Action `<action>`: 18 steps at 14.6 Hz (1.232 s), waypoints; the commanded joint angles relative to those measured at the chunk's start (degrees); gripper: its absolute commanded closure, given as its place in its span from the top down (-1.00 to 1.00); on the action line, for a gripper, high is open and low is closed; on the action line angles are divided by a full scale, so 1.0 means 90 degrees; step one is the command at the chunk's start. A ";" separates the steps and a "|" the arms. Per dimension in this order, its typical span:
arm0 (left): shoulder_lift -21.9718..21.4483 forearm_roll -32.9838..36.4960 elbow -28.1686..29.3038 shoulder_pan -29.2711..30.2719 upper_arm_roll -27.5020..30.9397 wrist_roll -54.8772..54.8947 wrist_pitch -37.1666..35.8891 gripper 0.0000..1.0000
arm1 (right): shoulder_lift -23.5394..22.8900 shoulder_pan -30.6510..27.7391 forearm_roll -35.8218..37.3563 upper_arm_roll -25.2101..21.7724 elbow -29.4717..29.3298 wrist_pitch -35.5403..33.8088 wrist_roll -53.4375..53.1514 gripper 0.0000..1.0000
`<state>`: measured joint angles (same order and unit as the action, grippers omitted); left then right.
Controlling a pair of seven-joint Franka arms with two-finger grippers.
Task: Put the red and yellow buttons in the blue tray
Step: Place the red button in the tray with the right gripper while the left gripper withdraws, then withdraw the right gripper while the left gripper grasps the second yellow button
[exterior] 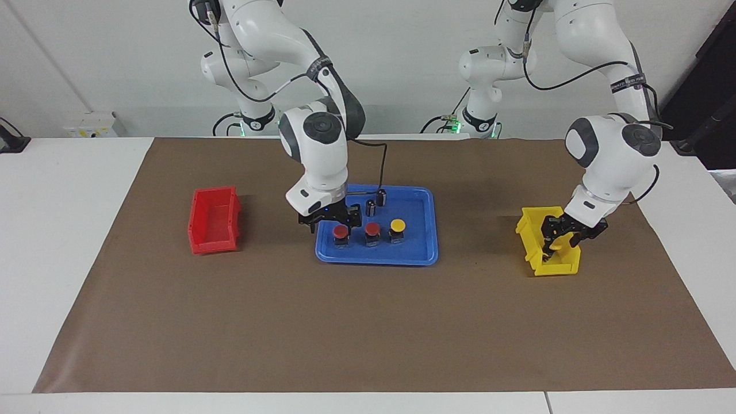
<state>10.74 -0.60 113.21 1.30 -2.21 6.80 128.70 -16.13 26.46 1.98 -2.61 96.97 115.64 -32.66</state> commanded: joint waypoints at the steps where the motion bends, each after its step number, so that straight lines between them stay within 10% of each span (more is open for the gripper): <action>1: 0.0076 0.0047 0.0057 0.0060 -0.0058 -0.0208 0.0144 0.36 | 0.0492 -0.0488 0.0102 0.0065 -0.0295 -0.0824 -0.0005 1.00; 11: 0.0057 0.0057 0.0253 0.0118 -0.0038 -0.0208 0.0173 0.22 | 0.1811 -0.2645 -0.0053 0.0046 -0.0481 -0.3160 0.2590 1.00; 12: 0.0047 0.0057 0.0272 0.0157 -0.0038 -0.0208 0.0192 0.09 | 0.1947 -0.2966 -0.0131 0.0074 -0.0481 -0.3268 0.2912 1.00; 14: 0.0047 0.0057 0.0273 0.0216 -0.0038 -0.0198 0.0183 -0.97 | 0.2036 -0.3397 -0.0161 0.0104 -0.0481 -0.3269 0.3460 1.00; 18: 0.0076 0.0057 -0.0895 0.0168 -0.0028 -0.0267 -0.1392 -0.97 | 0.1968 -0.3848 -0.0142 0.0085 -0.0814 -0.3562 0.4125 1.00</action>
<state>11.56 -0.60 112.20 2.95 -2.09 5.63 125.46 2.02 -6.83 1.29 -2.57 91.34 85.15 2.23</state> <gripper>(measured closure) 0.590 0.000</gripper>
